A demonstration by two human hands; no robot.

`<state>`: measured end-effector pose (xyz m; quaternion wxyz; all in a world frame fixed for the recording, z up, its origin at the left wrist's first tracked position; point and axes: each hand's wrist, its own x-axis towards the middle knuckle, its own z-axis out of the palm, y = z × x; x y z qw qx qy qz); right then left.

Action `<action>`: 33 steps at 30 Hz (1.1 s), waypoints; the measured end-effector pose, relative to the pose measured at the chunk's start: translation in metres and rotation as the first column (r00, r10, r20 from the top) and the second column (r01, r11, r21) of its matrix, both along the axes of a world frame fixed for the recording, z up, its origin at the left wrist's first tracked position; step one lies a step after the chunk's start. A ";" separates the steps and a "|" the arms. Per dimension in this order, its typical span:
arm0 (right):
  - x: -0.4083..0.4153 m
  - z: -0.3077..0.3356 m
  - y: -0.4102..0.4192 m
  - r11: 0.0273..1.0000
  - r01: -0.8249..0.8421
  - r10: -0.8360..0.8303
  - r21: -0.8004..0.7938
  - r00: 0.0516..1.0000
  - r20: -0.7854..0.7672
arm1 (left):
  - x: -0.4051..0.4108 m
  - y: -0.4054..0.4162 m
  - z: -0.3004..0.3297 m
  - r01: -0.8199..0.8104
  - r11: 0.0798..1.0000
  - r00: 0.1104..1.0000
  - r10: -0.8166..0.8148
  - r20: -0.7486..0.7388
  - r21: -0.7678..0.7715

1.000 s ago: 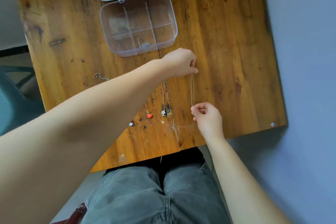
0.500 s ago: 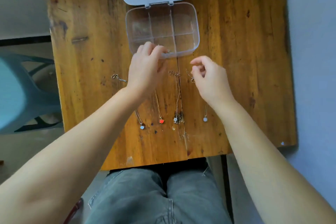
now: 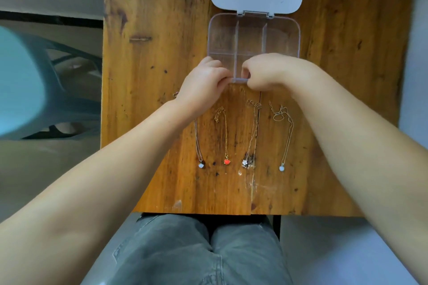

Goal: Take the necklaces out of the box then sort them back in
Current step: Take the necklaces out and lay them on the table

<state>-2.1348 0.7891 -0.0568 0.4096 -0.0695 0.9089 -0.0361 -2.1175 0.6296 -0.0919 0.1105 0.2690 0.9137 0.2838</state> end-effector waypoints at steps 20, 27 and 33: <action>0.118 0.052 0.103 0.011 0.605 -0.800 -0.796 0.483 0.356 | 0.033 0.057 0.051 -0.051 0.933 0.739 -0.204 0.642 0.356; 0.213 0.026 0.154 -0.310 0.659 -0.855 -0.685 0.121 0.504 | 0.026 0.077 0.037 0.023 0.974 0.663 -0.184 0.726 0.225; 0.261 0.003 0.167 -0.637 0.460 -0.768 -0.619 -0.309 0.561 | 0.046 0.120 0.024 0.054 0.984 0.485 -0.172 0.857 0.167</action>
